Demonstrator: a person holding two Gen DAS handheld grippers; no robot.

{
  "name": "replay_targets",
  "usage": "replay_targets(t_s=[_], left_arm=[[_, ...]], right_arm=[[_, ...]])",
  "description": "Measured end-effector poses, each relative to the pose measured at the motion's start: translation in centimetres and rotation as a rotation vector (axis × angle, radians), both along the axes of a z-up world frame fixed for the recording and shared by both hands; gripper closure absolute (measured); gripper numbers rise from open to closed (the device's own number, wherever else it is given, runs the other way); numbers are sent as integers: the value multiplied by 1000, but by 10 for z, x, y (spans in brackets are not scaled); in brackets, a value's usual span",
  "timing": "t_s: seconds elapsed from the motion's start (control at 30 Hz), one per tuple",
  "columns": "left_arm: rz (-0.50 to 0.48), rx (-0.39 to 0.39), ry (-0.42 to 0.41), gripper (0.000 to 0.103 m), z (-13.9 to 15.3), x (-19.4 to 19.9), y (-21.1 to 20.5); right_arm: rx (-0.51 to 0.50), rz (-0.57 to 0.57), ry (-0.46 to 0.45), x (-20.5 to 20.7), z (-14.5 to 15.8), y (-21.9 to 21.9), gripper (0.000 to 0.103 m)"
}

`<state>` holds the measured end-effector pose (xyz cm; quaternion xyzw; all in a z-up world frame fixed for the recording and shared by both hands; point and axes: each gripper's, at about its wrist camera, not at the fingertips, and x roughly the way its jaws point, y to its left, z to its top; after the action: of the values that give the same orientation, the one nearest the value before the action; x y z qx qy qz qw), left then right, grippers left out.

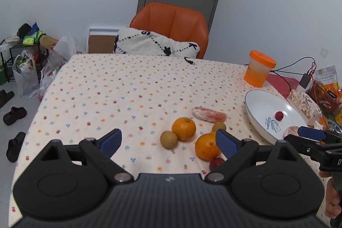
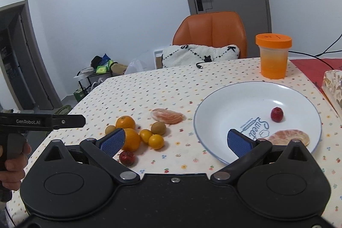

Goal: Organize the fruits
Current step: 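Grasp a yellow kumquat with right tool while left tool grasps a small brown fruit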

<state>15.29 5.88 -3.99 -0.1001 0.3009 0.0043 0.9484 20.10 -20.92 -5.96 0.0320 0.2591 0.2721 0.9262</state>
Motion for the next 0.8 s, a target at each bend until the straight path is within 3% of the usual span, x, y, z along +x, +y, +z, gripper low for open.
replay_targets(t_s=[0.2, 0.47, 0.7, 0.8], left_arm=[[-8, -13, 10, 15, -9, 0, 7], [-28, -42, 42, 36, -22, 8, 14], [-33, -59, 59, 40, -31, 17, 17], [-34, -67, 60, 42, -33, 22, 18]], right_arm=[[-7, 33, 23, -2, -4, 13, 10], [-22, 62, 55, -1, -14, 28, 23], [-38, 70, 77, 4, -21, 39, 33], [-49, 73, 84, 7, -25, 42, 44]])
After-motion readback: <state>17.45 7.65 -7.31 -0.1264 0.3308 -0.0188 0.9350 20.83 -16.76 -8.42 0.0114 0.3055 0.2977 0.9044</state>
